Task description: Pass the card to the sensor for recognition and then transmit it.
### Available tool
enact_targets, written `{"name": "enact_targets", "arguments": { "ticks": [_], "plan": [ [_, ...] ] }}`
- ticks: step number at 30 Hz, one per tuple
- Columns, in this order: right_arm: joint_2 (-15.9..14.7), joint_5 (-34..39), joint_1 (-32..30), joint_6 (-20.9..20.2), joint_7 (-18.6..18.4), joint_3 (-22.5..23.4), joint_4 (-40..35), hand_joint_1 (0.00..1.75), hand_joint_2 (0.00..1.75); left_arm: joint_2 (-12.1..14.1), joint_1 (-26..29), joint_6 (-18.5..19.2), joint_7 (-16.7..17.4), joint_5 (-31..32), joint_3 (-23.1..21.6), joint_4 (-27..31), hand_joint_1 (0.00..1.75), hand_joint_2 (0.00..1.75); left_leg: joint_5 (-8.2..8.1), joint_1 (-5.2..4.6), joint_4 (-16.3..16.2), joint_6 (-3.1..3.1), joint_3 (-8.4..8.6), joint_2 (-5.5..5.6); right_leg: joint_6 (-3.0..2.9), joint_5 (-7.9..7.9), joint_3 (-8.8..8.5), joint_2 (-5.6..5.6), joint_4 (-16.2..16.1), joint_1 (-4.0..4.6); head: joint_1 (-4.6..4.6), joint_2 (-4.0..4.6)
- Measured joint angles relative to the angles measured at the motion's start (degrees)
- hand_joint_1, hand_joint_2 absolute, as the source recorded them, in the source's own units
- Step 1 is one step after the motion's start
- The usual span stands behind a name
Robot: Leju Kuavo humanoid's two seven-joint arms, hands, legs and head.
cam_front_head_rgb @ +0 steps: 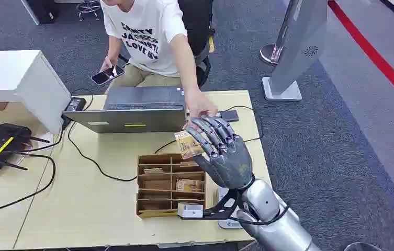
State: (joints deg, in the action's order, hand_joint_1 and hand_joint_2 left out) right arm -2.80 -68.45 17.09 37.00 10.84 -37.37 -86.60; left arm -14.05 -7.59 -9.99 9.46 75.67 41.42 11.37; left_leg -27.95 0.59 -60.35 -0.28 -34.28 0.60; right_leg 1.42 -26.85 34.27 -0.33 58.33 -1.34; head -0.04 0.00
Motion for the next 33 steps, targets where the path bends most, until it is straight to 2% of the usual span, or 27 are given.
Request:
{"name": "enact_targets", "arguments": {
  "ticks": [5, 9, 12, 20, 22, 26, 28, 30, 33],
  "plan": [
    [0.0, -0.2, 0.0, 0.0, -0.4, -0.6, 0.7, 1.54, 1.75, 0.0, 0.0, 0.0, -0.2, -0.2, 0.0, 0.0, 0.00, 0.00, 0.00, 0.00, 0.0, 0.00, 0.00, 0.00, 0.00, 0.00, 0.00, 0.00, 0.0, 0.00, -0.02, 0.00],
    [0.0, -0.2, -0.1, 0.1, -0.4, -0.8, 1.1, 1.59, 1.75, 0.0, 0.0, 0.0, -0.3, -0.4, 0.0, 0.0, 0.00, 0.00, 0.00, 0.00, 0.0, 0.00, 0.00, 0.00, 0.00, 0.00, 0.00, 0.00, 0.0, 0.00, 0.00, 0.00],
    [0.0, -0.2, -0.1, 0.1, -0.4, -0.8, 1.2, 1.54, 1.75, 0.0, 0.0, 0.0, -0.3, -0.4, 0.0, 0.0, 0.00, 0.00, 0.00, 0.00, 0.0, 0.00, 0.00, 0.00, 0.00, 0.00, 0.00, 0.00, 0.0, 0.00, 0.00, 0.00],
    [0.0, 0.0, -0.5, 0.1, -0.4, -1.0, 1.4, 1.61, 1.75, 0.0, 0.0, -0.1, -0.4, -0.8, 0.0, 0.0, 0.00, 0.00, 0.00, 0.00, 0.0, 0.00, 0.00, 0.00, 0.00, 0.00, 0.01, 0.00, 0.0, 0.00, 0.00, 0.00],
    [0.0, 0.2, -0.6, 0.1, -0.3, -1.0, 1.4, 1.71, 1.75, 0.0, 0.0, -0.1, -0.5, -1.0, 0.0, 0.0, 0.00, 0.00, 0.00, 0.00, 0.0, 0.00, 0.00, 0.00, 0.00, 0.00, 0.01, 0.00, 0.0, 0.00, 0.00, 0.00],
    [0.0, 2.0, -1.6, 0.1, 0.6, -0.9, 1.4, 1.75, 1.75, 0.0, 0.1, -0.3, -0.5, -1.5, 0.0, 0.0, 0.00, 0.00, 0.00, 0.00, 0.0, 0.00, 0.00, 0.00, 0.00, 0.00, 0.00, 0.00, 0.0, 0.00, 0.00, 0.00],
    [0.0, 8.0, -2.5, 0.0, 2.2, -0.8, 1.3, 1.75, 1.75, 0.0, 0.1, -0.9, -0.6, -2.3, 0.0, 0.0, 0.00, 0.00, 0.00, 0.00, 0.0, 0.00, -0.01, 0.00, 0.00, 0.00, 0.00, 0.00, 0.0, 0.00, 0.00, 0.00],
    [0.0, 19.8, -3.9, -1.0, 4.8, -0.8, 0.2, 1.75, 1.75, 0.0, 0.3, -1.5, -1.2, -3.5, 0.0, 0.0, 0.00, 0.00, 0.00, 0.00, 0.0, 0.00, -0.02, 0.01, 0.00, -0.01, 0.00, 0.03, 0.0, 0.00, 0.00, 0.00],
    [0.0, 35.9, -5.9, -5.7, 8.3, -0.5, -2.7, 1.75, 1.75, 0.0, 0.7, -2.4, -1.9, -4.9, 0.1, 0.0, 0.00, 0.00, -0.01, 0.00, 0.0, 0.00, -0.02, 0.00, 0.00, -0.01, 0.02, 0.01, 0.0, 0.00, 0.00, 0.00]
  ]
}}
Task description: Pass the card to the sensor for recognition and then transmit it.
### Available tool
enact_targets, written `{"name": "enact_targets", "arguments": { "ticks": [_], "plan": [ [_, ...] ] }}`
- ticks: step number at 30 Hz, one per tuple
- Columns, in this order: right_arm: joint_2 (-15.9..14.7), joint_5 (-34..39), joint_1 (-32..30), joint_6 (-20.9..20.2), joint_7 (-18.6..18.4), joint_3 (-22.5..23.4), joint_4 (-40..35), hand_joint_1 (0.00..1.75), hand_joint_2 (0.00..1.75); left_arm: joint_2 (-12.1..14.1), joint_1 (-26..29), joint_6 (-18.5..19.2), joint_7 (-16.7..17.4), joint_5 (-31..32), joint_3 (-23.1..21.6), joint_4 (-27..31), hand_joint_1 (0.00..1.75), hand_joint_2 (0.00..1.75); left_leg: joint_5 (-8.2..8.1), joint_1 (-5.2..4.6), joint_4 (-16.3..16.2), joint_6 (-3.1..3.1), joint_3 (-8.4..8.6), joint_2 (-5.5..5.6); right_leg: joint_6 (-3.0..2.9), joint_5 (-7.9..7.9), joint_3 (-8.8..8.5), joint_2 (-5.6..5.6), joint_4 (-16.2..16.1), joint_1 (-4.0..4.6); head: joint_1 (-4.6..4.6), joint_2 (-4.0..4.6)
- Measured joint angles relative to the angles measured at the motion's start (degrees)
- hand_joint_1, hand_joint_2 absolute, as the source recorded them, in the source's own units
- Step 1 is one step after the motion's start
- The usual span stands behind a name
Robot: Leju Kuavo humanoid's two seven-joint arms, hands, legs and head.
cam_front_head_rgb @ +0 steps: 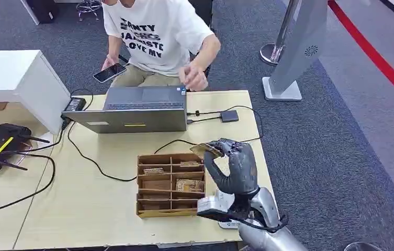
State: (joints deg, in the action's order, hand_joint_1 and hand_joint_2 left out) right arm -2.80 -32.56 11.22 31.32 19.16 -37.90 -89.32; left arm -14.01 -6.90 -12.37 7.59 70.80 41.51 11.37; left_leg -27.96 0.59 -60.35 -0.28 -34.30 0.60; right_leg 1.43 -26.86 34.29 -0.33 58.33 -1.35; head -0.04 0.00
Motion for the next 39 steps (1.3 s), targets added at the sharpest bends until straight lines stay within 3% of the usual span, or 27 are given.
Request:
{"name": "enact_targets", "arguments": {
  "ticks": [5, 15, 23, 31, 39],
  "plan": [
    [0.0, 25.4, -4.7, -13.4, 4.5, 2.6, -4.9, 1.75, 1.75, 0.1, 1.0, -1.4, -1.1, -1.8, 0.3, 0.0, 0.00, 0.00, 0.00, 0.00, 0.0, 0.00, -0.02, 0.02, -0.01, -0.03, 0.00, 0.03, 0.0, 0.00, 0.00, 0.00],
    [-0.5, 39.6, -10.6, -21.3, 4.9, 9.1, -9.0, 1.75, 1.75, 0.2, 1.7, -2.6, -1.5, -2.6, 1.3, 0.0, 0.00, 0.00, 0.00, 0.00, 0.0, -0.01, -0.01, 0.02, -0.01, -0.03, -0.02, 0.04, 0.0, 0.00, -0.02, 0.00],
    [-2.4, 40.1, -14.8, -22.0, 4.6, 13.4, -9.6, 1.75, 1.75, 0.2, 1.9, -2.9, -1.7, -3.1, 1.6, 0.0, 0.00, 0.00, -0.01, 0.00, 0.0, -0.02, -0.01, 0.03, -0.01, -0.03, -0.01, 0.06, 0.0, 0.00, 0.00, 0.00],
    [-6.7, 35.6, -20.3, -21.9, 3.3, 17.1, -9.5, 1.75, 1.75, 0.4, 2.7, -3.8, -3.4, -3.8, 2.1, 0.0, 0.00, 0.00, -0.07, -0.01, 0.0, -0.04, -0.02, 0.03, 0.00, -0.04, -0.01, 0.04, 0.0, 0.00, -0.02, 0.00],
    [-11.3, 29.5, -22.4, -21.7, 1.0, 18.1, -8.2, 1.75, 1.75, 0.5, 2.8, -3.7, -3.4, -3.9, 2.8, 0.0, 0.00, 0.00, -0.07, -0.01, 0.0, -0.05, -0.01, 0.03, 0.00, -0.04, -0.01, 0.04, 0.0, 0.00, -0.02, 0.00]
  ]
}}
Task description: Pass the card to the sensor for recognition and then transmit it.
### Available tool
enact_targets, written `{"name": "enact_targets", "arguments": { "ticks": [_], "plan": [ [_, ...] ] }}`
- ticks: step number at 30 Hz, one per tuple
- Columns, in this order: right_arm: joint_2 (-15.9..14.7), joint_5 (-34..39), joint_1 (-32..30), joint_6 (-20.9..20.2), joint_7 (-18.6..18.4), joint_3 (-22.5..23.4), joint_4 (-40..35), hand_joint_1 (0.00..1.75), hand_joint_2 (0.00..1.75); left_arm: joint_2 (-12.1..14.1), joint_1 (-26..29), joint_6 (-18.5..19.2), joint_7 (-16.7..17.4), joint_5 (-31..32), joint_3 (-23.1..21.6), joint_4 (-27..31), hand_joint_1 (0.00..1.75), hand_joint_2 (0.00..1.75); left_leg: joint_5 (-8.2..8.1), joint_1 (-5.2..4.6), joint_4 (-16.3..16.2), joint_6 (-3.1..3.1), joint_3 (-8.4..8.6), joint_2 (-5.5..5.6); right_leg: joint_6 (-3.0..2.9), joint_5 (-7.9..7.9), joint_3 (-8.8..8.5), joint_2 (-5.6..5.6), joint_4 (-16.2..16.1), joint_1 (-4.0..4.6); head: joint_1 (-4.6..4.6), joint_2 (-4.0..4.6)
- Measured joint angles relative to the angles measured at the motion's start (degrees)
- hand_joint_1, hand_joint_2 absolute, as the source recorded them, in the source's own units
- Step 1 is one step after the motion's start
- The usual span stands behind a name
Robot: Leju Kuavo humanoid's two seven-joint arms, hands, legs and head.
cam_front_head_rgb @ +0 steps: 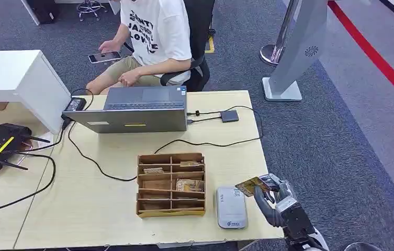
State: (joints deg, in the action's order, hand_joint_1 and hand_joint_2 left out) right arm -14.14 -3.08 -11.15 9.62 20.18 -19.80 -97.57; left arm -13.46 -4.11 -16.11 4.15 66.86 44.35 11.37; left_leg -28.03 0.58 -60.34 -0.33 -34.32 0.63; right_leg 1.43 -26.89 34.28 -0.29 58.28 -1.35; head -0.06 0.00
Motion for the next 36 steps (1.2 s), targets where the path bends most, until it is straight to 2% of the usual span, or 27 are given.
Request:
{"name": "enact_targets", "arguments": {
  "ticks": [8, 15, 25, 36],
  "plan": [
    [-1.9, -3.0, -0.2, -0.8, -2.0, -0.4, 1.3, 1.75, 1.75, 0.0, 0.0, 0.2, 0.0, 0.0, 0.0, 0.0, 0.00, 0.00, 0.00, 0.01, 0.0, 0.00, 0.00, 0.00, 0.00, 0.00, 0.00, 0.00, 0.0, 0.00, 0.02, 0.00],
    [-2.1, -4.3, 1.4, -3.0, -3.8, -4.9, 5.2, 1.75, 1.75, 0.0, 0.0, 0.5, 0.0, 0.7, 0.0, 0.0, 0.00, 0.00, 0.00, 0.01, 0.0, 0.00, -0.01, 0.00, 0.00, 0.00, 0.00, 0.00, 0.0, 0.01, 0.02, 0.00],
    [-1.7, -4.7, 3.9, -3.1, -4.2, -9.7, 9.2, 1.75, 1.75, 0.0, 0.0, 0.9, 0.0, 1.2, 0.0, 0.0, 0.00, 0.00, 0.01, 0.01, 0.0, 0.01, -0.01, 0.00, 0.00, 0.00, 0.00, 0.00, 0.0, 0.00, 0.00, 0.00],
    [-1.6, -6.0, 5.6, -1.9, -5.1, -11.4, 10.6, 1.75, 1.75, 0.0, -0.2, 1.4, 0.9, 1.2, 0.0, 0.0, 0.00, 0.00, 0.01, 0.01, 0.0, 0.01, 0.00, 0.00, 0.00, 0.00, -0.01, 0.00, 0.0, 0.00, 0.02, 0.00]
  ]
}}
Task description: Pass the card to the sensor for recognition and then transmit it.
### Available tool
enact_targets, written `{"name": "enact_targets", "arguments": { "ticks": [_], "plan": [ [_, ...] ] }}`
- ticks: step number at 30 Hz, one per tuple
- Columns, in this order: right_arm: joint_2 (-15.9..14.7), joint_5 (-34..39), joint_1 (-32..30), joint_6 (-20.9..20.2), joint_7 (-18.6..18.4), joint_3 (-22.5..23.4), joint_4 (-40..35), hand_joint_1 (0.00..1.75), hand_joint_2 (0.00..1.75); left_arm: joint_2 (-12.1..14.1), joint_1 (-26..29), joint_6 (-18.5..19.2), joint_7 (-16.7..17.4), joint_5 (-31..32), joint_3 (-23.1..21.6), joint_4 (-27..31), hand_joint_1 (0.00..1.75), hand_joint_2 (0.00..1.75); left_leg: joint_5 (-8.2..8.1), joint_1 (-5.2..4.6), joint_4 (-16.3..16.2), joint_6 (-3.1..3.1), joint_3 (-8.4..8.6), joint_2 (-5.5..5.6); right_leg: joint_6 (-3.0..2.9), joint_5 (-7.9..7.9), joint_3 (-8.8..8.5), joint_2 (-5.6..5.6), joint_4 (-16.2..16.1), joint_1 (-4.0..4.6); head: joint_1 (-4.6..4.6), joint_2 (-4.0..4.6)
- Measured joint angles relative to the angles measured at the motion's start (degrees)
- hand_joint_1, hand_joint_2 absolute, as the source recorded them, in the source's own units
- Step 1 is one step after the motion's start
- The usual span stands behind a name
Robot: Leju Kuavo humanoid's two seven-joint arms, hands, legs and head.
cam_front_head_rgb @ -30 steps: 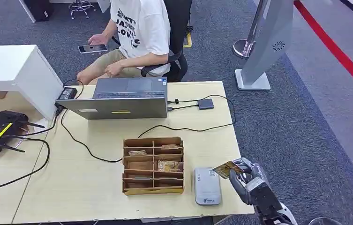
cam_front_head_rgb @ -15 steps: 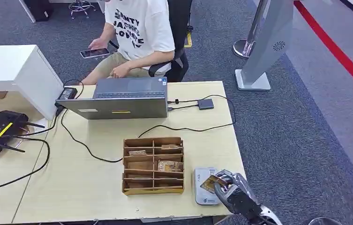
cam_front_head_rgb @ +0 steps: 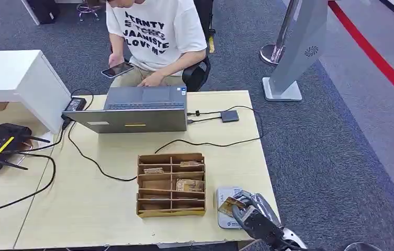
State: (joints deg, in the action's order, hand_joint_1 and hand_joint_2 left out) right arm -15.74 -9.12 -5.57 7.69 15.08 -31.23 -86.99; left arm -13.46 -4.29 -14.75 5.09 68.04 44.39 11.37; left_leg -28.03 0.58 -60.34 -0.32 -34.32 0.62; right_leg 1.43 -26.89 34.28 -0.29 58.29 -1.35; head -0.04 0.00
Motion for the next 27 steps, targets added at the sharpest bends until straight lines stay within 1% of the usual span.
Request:
{"name": "enact_targets", "arguments": {
  "ticks": [9, 27],
  "plan": [
    [0.0, -4.4, 0.4, 2.9, -1.9, -0.7, 0.9, 1.75, 1.75, 0.0, -0.1, 0.2, 0.2, -0.1, 0.0, 0.0, 0.00, 0.00, 0.00, 0.00, 0.0, 0.00, 0.00, 0.00, 0.00, 0.00, 0.00, 0.00, 0.0, 0.00, 0.00, 0.00],
    [0.9, -9.4, 1.5, 6.0, -4.2, -1.9, 2.5, 1.75, 1.75, 0.0, -0.1, 0.5, 0.2, -0.2, 0.0, 0.0, 0.00, 0.00, 0.00, 0.00, 0.0, 0.00, 0.03, 0.00, 0.00, 0.00, -0.02, 0.00, 0.0, 0.00, 0.00, 0.00]
  ]
}}
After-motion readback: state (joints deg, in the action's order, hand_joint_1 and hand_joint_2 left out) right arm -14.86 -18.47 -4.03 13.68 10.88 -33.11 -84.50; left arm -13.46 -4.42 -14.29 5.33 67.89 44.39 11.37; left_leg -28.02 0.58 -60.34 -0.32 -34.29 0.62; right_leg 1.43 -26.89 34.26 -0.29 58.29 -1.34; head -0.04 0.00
